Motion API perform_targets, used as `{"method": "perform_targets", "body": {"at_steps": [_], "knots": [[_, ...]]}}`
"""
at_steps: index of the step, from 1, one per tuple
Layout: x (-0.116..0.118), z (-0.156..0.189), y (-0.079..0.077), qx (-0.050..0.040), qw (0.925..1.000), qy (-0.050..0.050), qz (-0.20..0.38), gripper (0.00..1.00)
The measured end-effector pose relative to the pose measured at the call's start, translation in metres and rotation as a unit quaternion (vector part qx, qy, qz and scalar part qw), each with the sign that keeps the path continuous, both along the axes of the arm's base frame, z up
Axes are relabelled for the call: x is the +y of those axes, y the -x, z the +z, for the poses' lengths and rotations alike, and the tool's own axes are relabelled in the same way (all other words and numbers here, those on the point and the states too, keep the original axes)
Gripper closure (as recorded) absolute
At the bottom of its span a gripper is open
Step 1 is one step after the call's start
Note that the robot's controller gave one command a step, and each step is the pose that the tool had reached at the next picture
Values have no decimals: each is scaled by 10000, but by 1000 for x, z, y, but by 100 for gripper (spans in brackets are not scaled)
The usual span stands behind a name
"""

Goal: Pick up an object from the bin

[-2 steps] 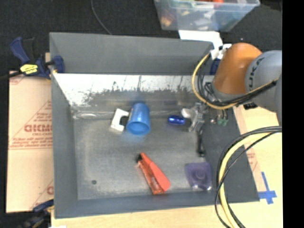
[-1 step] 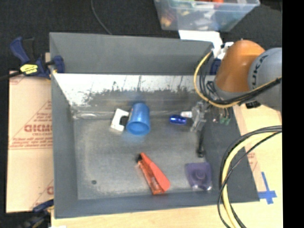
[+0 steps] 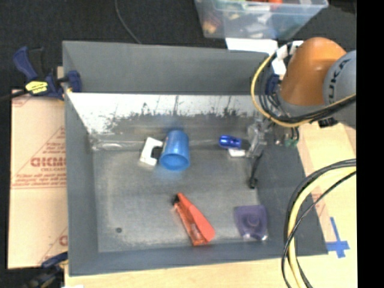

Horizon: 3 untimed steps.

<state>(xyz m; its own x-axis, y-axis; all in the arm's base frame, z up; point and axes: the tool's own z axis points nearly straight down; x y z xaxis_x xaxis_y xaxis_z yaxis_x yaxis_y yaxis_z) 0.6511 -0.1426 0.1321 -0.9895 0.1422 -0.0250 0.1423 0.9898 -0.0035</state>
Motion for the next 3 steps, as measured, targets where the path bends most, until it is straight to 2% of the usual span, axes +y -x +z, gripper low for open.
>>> {"method": "perform_targets", "body": {"at_steps": [2,3], "knots": [[0,31,1,14,10000,-3,3,100],[0,52,0,-10,10000,4,6,100]]}}
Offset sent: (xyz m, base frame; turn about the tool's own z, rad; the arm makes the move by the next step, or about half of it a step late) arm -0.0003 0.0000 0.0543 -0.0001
